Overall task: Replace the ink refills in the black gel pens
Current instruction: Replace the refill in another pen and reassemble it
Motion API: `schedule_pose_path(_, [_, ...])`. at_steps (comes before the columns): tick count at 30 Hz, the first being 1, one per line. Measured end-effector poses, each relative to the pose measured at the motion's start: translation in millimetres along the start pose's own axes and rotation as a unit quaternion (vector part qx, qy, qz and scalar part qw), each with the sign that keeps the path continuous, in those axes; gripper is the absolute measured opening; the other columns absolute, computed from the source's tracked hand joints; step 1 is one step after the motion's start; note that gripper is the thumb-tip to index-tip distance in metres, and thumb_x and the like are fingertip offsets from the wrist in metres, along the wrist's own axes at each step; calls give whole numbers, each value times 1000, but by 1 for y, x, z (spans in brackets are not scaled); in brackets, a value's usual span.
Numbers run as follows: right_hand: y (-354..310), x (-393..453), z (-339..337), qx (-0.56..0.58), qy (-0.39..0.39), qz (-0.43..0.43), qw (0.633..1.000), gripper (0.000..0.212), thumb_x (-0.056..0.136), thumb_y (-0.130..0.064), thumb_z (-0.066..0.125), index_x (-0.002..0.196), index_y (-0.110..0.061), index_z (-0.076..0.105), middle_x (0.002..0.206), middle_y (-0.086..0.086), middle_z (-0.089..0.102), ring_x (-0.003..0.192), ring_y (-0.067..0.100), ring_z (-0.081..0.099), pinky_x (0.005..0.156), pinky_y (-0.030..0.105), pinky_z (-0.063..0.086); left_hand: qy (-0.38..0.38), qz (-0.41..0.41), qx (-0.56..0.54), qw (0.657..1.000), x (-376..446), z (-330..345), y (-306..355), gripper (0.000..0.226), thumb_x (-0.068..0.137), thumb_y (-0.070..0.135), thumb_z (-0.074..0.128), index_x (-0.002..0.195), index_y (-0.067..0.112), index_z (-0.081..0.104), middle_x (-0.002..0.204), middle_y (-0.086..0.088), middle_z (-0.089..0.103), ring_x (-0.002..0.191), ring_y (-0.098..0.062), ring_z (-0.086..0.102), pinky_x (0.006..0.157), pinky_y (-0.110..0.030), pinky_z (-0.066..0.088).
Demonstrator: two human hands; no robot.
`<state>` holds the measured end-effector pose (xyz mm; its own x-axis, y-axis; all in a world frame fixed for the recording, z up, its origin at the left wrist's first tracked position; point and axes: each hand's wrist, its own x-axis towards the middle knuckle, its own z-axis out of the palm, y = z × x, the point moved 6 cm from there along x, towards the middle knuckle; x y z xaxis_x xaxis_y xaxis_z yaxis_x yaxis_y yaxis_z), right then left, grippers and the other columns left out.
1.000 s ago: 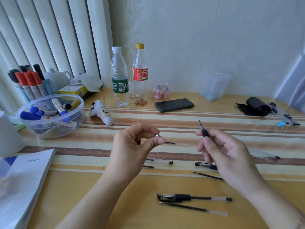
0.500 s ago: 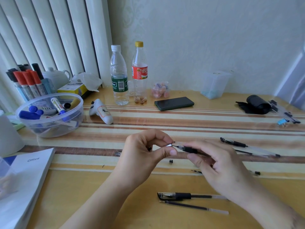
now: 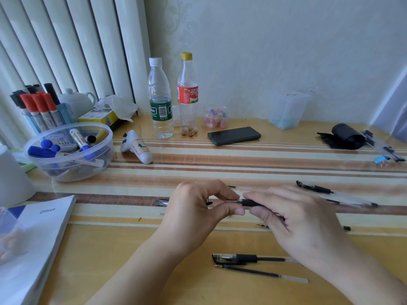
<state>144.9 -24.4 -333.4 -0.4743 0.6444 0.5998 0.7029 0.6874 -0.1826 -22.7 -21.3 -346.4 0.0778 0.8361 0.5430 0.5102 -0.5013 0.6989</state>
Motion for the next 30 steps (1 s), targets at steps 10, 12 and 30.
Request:
schedule_pose_path(10, [4, -6, 14, 101, -126, 54, 985, 28, 90, -70, 24, 100, -49, 40, 68, -13, 62, 51, 13, 55, 46, 25, 42, -17, 44, -6, 999, 0, 0, 7, 13, 67, 14, 86, 73, 12, 76, 60, 35, 53, 50, 26, 44, 51, 7, 27])
schedule_pose_path(12, [6, -5, 14, 143, -123, 81, 979, 27, 81, -68, 48, 95, -47, 40, 86, -19, 62, 52, 13, 57, 50, 25, 45, -4, 31, -12, 999, 1, -2, 4, 13, 66, 14, 87, 73, 12, 76, 53, 34, 53, 49, 25, 45, 50, 7, 28])
schedule_pose_path(30, [11, -2, 6, 154, -70, 91, 981, 31, 83, -70, 49, 85, -39, 55, 73, -11, 64, 52, 13, 52, 46, 29, 44, -19, 24, -47, 998, 1, -4, 2, 12, 69, 11, 84, 74, 8, 74, 49, 38, 52, 46, 21, 47, 50, 5, 33])
